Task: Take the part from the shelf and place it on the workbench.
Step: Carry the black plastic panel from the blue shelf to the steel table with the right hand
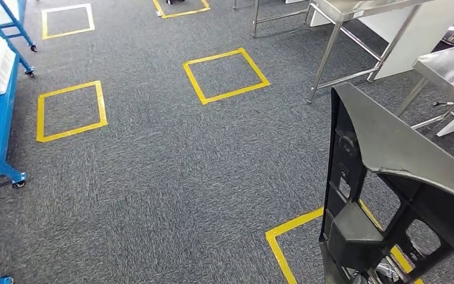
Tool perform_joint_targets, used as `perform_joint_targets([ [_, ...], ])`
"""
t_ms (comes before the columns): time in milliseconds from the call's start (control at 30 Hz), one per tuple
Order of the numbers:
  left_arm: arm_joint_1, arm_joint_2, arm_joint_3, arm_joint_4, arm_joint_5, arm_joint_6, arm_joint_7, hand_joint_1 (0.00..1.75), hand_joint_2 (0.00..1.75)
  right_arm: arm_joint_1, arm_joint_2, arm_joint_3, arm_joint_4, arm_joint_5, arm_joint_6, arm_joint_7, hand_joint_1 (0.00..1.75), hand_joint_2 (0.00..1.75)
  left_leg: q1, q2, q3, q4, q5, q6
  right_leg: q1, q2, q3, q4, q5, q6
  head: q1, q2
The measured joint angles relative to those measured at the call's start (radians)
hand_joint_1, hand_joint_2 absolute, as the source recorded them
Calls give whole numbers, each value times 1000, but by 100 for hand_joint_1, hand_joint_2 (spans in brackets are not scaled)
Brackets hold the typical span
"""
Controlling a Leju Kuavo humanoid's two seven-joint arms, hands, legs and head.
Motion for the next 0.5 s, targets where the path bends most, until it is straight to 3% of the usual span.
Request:
perform_joint_targets([
  [67, -1, -1, 1, 0, -4, -1, -1, 0, 0, 0, 0, 0, -1, 4, 4, 0, 175, 175, -2, -15, 4, -14, -6, 12, -1, 24, -13, 9, 0, 13, -1, 0],
  [100, -3, -3, 1, 0, -5, -1, -1, 0, 0, 1, 0, 0, -1, 6, 5, 0, 175, 175, -3, -1, 3, -13, -4, 21, -3, 33, -17, 8, 2, 18, 0, 0],
  [133, -4, -4, 1, 0, -6, -1, -2, 0, 0, 3, 0, -1, -2, 8, 5, 0, 175, 175, -3, 11, 5, -15, -2, 27, -3, 20, -21, 14, -1, 23, 1, 0],
  [167, -5, -5, 2, 0, -7, -1, -2, 0, 0, 4, 0, -1, -2, 10, 5, 0, 175, 175, -3, 24, 6, -18, 0, 34, -1, -8, -31, 32, -11, 27, 5, 0],
  [233, -4, -6, 5, 0, -10, -1, -3, 0, 0, 3, 0, 0, -2, 13, 5, 0, 175, 175, -5, 52, 7, -22, 2, 44, 1, -78, -77, 125, -63, 33, 13, 0],
  [300, 0, -6, 10, 0, -13, -1, -3, 0, 0, 2, 0, 0, -2, 14, 5, 0, 175, 175, -11, 83, 7, -23, -1, 49, 1, -102, -140, 247, -114, 35, 17, 0],
  [333, 0, -6, 13, 0, -14, -1, -3, 0, 0, 3, 0, 0, -2, 15, 5, 0, 175, 175, -13, 97, 8, -23, -3, 50, 1, -103, -156, 276, -117, 34, 17, 0],
  [367, -1, -6, 15, 0, -14, -1, -3, 0, 0, 4, 0, 0, -2, 15, 4, 0, 175, 175, -15, 111, 11, -23, -6, 51, 2, -105, -153, 268, -99, 30, 17, 0],
  [400, -2, -6, 16, 0, -15, -1, -3, 0, 0, 5, 0, 0, -2, 15, 4, 0, 175, 175, -16, 124, 15, -23, -9, 51, 4, -110, -129, 221, -66, 24, 17, 0],
  [433, -3, -6, 16, 0, -16, -1, -3, 0, 0, 5, 0, 0, -2, 16, 2, 0, 175, 175, -18, 135, 21, -24, -13, 50, 10, -126, -92, 150, -31, 15, 17, 0],
  [500, -4, -8, 17, 0, -17, -1, -3, 0, 0, 4, 0, 2, -3, 20, 0, 0, 175, 175, -22, 156, 30, -27, -20, 45, 25, -168, -32, 35, 5, -3, 17, 0],
])
